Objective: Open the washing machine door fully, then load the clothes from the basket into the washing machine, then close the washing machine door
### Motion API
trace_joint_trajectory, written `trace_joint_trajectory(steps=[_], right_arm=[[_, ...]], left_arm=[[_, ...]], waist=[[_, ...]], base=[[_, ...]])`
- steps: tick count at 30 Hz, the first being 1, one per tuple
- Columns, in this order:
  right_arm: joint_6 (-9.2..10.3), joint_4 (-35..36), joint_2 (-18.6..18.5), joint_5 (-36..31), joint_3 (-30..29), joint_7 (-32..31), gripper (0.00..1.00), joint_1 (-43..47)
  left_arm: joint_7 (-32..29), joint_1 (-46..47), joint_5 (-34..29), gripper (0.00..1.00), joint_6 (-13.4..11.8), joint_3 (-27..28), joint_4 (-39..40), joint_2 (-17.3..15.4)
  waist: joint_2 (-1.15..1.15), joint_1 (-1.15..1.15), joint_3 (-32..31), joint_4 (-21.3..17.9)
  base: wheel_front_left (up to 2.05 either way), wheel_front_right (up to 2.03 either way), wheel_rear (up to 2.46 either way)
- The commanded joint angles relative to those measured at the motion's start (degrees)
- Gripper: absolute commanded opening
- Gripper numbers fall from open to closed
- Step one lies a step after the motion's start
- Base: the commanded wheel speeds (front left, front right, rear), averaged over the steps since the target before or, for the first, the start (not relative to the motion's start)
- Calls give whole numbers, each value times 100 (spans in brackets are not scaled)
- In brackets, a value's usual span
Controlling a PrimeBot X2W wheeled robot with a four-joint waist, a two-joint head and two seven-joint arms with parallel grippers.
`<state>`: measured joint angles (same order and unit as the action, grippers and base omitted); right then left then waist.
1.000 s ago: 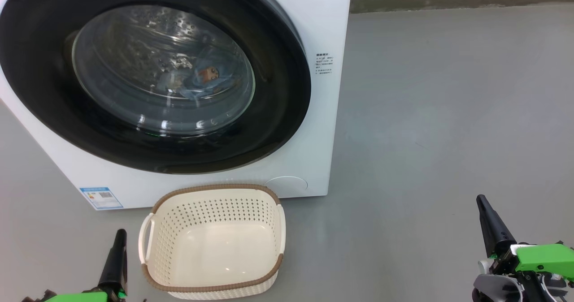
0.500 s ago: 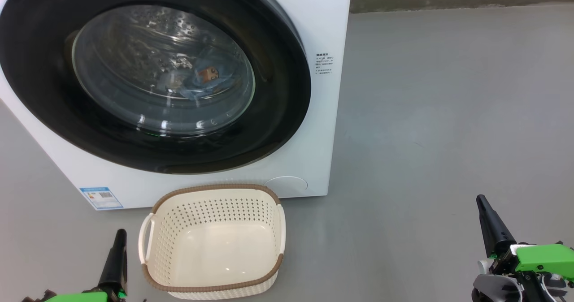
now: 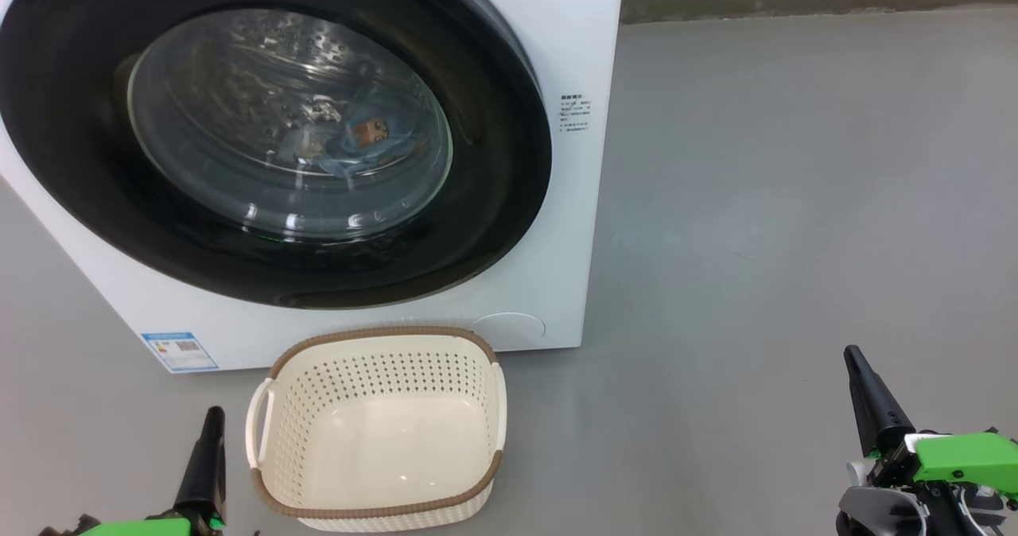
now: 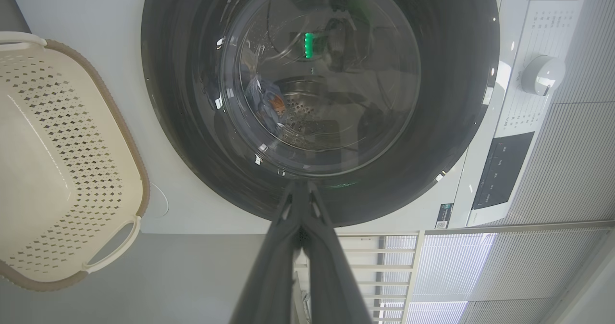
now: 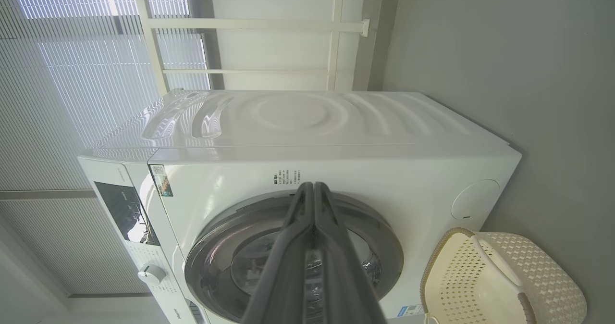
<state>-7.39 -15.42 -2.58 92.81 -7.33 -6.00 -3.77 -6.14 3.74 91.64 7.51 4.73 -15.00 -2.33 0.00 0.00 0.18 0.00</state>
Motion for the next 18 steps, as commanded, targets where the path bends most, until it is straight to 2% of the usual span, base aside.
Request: trace_joint_trajectory(steps=[1,18], right_arm=[[-10,141,-52,-43,107,-28,0,-239],[-10,141,-47,-49,100,-33,0,-240]], left_arm=[[-35,245,53,0,-2,179,96,-54],[-35,245,53,0,-2,179,96,-54]], waist=[[0,0,0,0],[0,0,0,0]], base=[[0,0,0],[0,0,0]])
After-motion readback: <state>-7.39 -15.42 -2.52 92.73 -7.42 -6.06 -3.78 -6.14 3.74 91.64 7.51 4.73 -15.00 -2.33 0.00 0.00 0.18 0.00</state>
